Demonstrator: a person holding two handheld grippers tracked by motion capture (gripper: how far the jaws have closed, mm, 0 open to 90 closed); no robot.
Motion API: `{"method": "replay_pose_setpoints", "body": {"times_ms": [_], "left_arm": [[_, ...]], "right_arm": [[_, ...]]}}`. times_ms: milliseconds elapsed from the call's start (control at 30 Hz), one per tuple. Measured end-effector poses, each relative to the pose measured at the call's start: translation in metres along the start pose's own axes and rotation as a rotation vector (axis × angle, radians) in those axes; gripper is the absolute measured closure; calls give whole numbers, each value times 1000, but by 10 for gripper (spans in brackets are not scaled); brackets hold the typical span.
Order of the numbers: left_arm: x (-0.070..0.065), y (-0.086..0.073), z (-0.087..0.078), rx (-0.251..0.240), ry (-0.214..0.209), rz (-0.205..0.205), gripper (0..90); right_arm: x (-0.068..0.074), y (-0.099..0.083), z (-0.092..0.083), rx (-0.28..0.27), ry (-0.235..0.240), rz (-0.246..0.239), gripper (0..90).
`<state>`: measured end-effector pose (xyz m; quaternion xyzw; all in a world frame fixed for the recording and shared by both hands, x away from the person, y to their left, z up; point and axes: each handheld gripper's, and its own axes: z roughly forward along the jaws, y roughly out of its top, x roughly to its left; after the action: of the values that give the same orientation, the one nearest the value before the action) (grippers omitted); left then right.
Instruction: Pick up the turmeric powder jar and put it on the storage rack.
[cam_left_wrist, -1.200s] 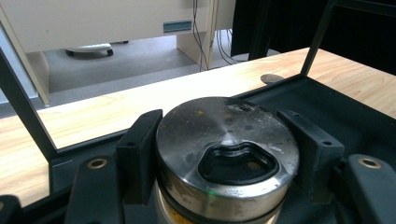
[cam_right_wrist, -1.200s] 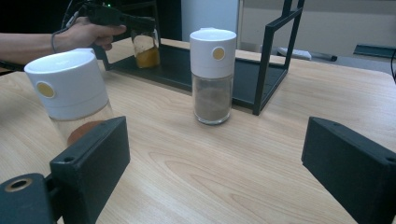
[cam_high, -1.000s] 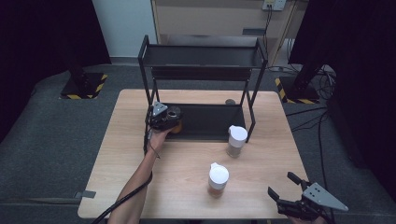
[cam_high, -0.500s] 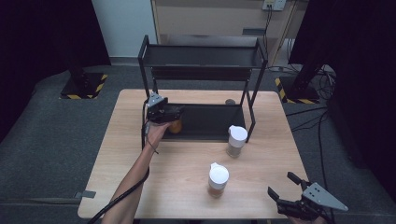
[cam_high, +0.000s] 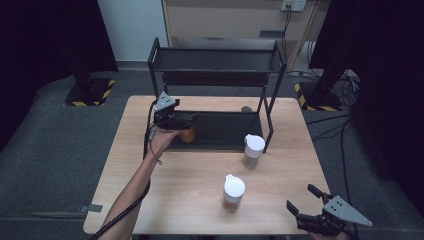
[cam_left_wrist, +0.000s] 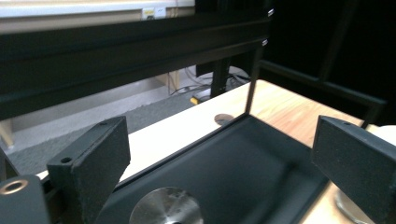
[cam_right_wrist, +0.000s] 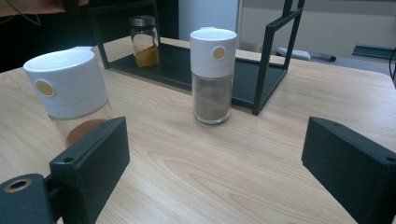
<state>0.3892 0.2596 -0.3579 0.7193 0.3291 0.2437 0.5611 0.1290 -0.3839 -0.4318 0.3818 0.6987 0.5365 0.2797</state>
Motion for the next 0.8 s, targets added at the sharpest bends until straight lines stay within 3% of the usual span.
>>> {"method": "replay_pose_setpoints", "body": {"times_ms": [233,433,633,800], "left_arm": [[0,10,-33,-23,-20,27,51],[1,24,-55,-8,-63,36,53],[-1,25,-73,-42,-117,30,63],[-5,22,-84,-42,-160,34,69]], "right_arm": [[0,1,1,4,4,-4,78],[1,1,1,3,2,-6,77],[1,1,0,3,3,-10,78],[2,1,0,4,3,-12,77]]}}
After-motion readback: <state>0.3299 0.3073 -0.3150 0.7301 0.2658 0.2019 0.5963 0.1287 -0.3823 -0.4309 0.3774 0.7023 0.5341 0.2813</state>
